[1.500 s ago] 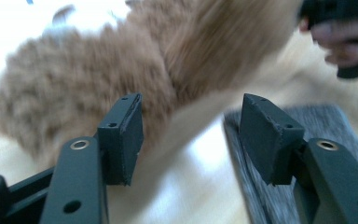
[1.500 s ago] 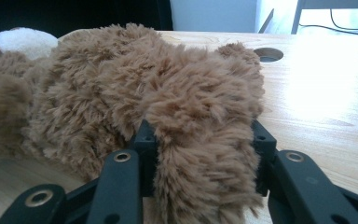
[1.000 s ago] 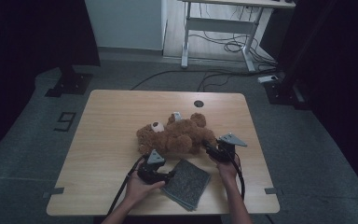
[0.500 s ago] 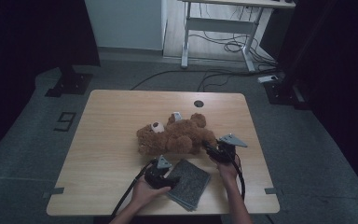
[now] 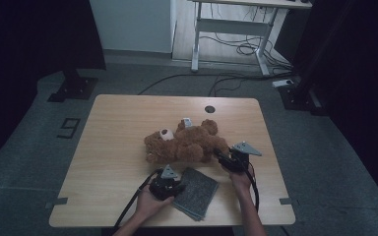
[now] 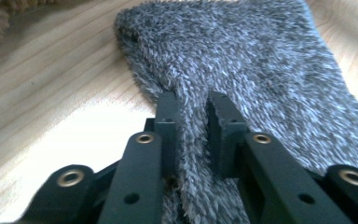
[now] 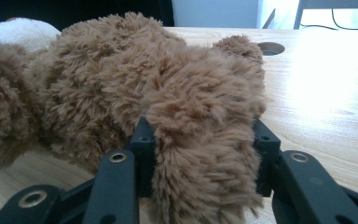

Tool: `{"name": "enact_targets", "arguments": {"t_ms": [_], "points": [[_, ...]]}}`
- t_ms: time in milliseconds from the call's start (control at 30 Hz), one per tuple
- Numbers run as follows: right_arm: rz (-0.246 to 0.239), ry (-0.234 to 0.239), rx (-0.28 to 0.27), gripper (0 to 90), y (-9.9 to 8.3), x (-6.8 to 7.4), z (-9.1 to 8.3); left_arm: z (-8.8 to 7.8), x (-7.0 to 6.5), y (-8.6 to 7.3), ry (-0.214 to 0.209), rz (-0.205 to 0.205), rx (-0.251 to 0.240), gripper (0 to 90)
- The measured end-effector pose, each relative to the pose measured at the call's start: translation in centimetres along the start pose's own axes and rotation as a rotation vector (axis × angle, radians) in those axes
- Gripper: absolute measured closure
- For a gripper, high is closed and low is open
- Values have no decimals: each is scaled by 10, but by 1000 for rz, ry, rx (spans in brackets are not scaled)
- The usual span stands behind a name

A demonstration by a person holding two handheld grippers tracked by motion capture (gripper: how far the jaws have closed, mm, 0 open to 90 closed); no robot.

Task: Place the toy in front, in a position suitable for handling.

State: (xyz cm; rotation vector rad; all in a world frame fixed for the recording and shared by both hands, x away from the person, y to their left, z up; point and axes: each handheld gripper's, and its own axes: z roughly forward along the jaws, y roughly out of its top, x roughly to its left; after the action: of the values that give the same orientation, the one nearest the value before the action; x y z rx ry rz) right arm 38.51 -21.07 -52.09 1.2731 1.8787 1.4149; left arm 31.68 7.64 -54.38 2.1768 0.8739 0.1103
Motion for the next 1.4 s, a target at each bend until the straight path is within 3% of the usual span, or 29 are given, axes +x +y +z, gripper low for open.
{"name": "enact_targets", "arguments": {"t_ms": [267, 400, 733, 900, 1067, 1400], "points": [[-5, -3, 1, 573, 0, 1, -1, -19, 12, -10, -25, -32, -76, 809], [-7, -7, 0, 573, 0, 2, -1, -39, 15, -10, -43, -41, -132, 814], [-14, -6, 4, 568, -3, 3, -4, -87, 25, -7, -40, -73, -262, 819], [-15, 0, 5, 566, -4, 2, -4, -116, 29, -5, 5, -69, -334, 820], [-17, 1, 6, 565, -4, 2, -5, -141, 39, -8, 31, -97, -397, 820], [-21, 2, 6, 561, -5, 2, -5, -158, 49, -14, 56, -125, -438, 820]]}}
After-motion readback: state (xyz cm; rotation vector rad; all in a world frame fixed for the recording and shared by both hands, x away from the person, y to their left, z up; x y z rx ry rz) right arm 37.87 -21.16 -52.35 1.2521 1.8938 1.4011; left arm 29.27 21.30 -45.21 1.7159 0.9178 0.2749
